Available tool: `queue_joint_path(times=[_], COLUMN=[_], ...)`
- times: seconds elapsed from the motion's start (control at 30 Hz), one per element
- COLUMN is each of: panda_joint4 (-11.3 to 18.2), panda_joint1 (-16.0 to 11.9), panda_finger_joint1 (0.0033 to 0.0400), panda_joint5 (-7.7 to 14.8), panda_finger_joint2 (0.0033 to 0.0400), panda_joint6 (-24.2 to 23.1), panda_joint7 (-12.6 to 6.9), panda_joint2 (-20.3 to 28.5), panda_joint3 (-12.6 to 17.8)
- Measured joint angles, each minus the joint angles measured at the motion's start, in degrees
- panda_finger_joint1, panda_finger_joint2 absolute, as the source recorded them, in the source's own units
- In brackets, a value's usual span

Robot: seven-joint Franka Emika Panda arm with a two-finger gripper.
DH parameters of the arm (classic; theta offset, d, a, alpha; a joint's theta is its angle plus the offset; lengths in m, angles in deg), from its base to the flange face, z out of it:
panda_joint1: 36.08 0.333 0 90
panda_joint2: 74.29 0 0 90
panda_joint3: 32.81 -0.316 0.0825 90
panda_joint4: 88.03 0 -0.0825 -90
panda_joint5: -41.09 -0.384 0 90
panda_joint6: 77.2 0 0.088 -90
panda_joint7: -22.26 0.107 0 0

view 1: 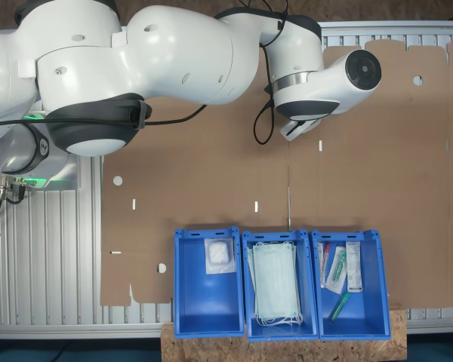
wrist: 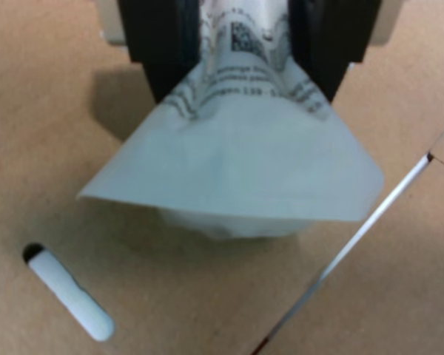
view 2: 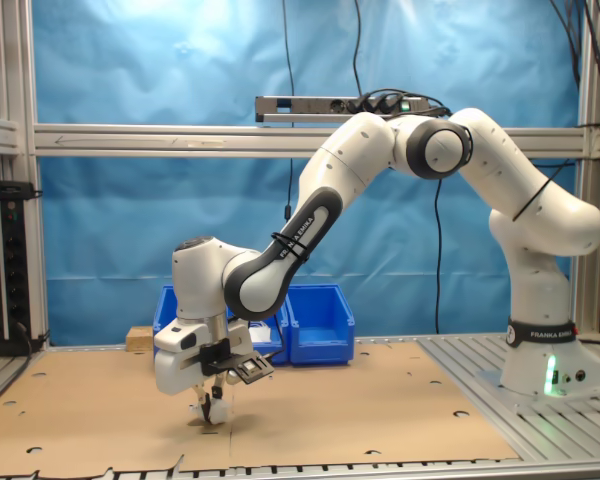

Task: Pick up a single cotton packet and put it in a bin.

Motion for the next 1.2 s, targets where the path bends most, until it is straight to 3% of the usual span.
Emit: queue_joint_path(times=[0.87, 1.2], panda_joint4=[0.1, 0.6], panda_joint1=[0.0, 0.0], panda_finger_joint1=[0.0082, 0.0082], panda_joint5=[0.0, 0.0], panda_finger_joint2=[0.0082, 0.0082], panda_joint6=[0.1, 1.4], panda_joint7=[0.00, 0.00], panda_joint2=[0.2, 3.0], panda_joint3=[0.0, 0.0])
